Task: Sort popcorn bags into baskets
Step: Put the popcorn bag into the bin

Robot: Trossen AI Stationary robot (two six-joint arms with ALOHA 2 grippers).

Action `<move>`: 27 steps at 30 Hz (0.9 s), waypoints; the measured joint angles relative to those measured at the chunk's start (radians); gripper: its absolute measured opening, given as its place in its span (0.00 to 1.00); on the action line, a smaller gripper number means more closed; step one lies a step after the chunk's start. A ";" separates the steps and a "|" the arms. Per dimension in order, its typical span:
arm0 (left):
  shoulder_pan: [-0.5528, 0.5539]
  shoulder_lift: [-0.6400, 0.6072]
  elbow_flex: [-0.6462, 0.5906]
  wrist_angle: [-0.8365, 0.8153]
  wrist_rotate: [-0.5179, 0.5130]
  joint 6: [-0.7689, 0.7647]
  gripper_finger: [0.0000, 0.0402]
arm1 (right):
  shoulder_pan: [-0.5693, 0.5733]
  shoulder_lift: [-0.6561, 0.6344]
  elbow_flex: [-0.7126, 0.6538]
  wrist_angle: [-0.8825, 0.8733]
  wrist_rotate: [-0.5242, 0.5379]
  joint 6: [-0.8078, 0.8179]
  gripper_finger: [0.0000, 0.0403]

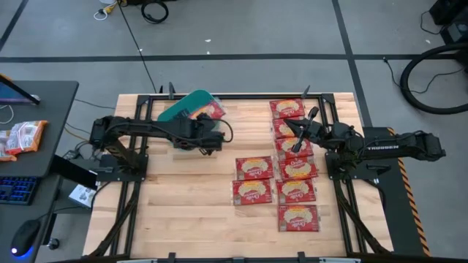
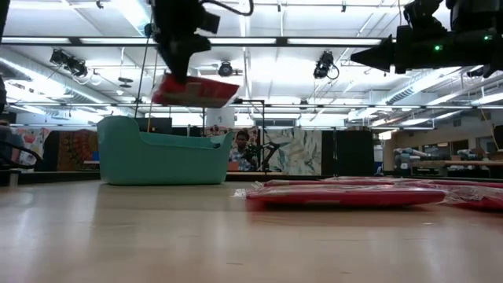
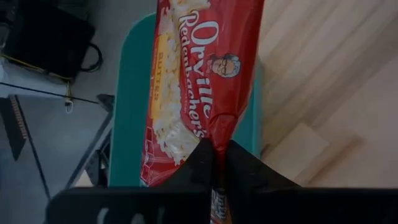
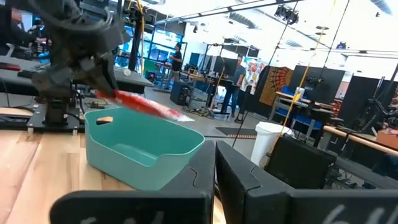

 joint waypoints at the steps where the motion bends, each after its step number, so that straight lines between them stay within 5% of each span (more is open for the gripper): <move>1: 0.000 -0.005 -0.027 0.010 0.004 0.000 0.06 | 0.000 0.000 0.000 -0.001 0.000 0.000 0.05; 27: 0.233 -0.059 -0.445 0.404 0.094 0.214 0.09 | 0.000 0.032 0.000 0.026 -0.020 0.004 0.05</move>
